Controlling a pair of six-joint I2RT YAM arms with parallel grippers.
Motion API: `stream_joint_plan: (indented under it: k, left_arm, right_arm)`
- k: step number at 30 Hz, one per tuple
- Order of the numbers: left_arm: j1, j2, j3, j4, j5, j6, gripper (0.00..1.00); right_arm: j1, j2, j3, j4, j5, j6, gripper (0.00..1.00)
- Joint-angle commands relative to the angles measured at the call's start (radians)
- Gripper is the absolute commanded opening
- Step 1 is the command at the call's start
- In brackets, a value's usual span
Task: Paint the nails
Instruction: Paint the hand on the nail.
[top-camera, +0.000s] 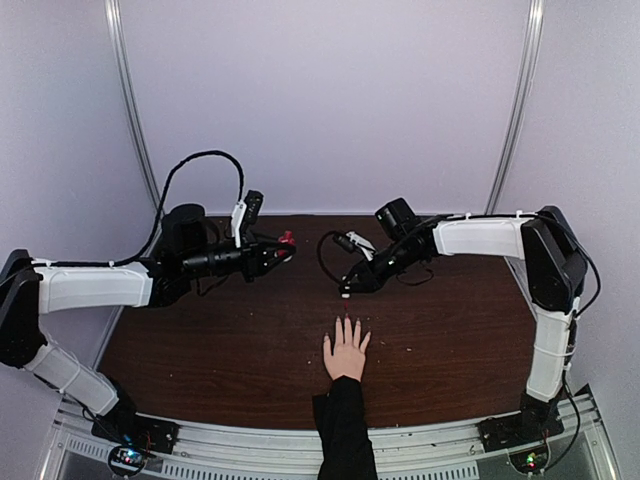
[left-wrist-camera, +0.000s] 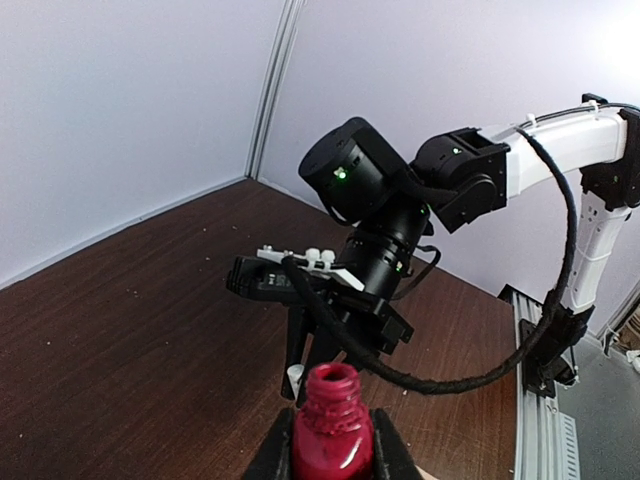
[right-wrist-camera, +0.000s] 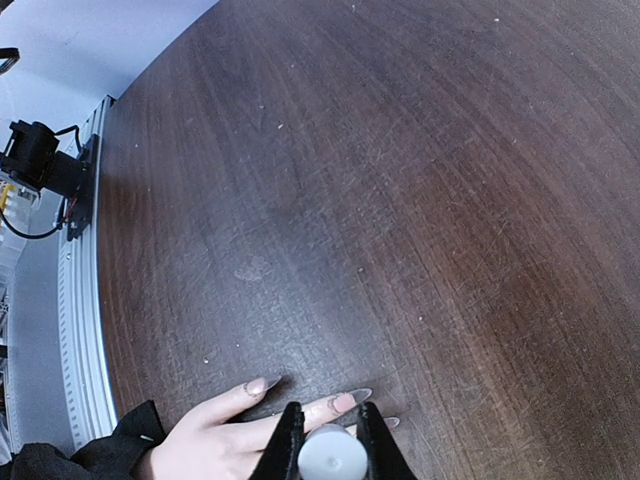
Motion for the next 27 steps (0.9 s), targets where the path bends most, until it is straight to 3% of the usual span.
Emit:
stream_joint_plan:
  k: [1, 27]
  left_arm:
    - [0.014, 0.015, 0.004, 0.082, 0.028, -0.025, 0.00]
    - [0.018, 0.026, 0.005, 0.088, 0.031, -0.026, 0.00]
  right_arm:
    - [-0.009, 0.016, 0.035, -0.029, -0.029, -0.031, 0.00]
    - [-0.023, 0.061, 0.019, 0.001, -0.048, -0.048, 0.00]
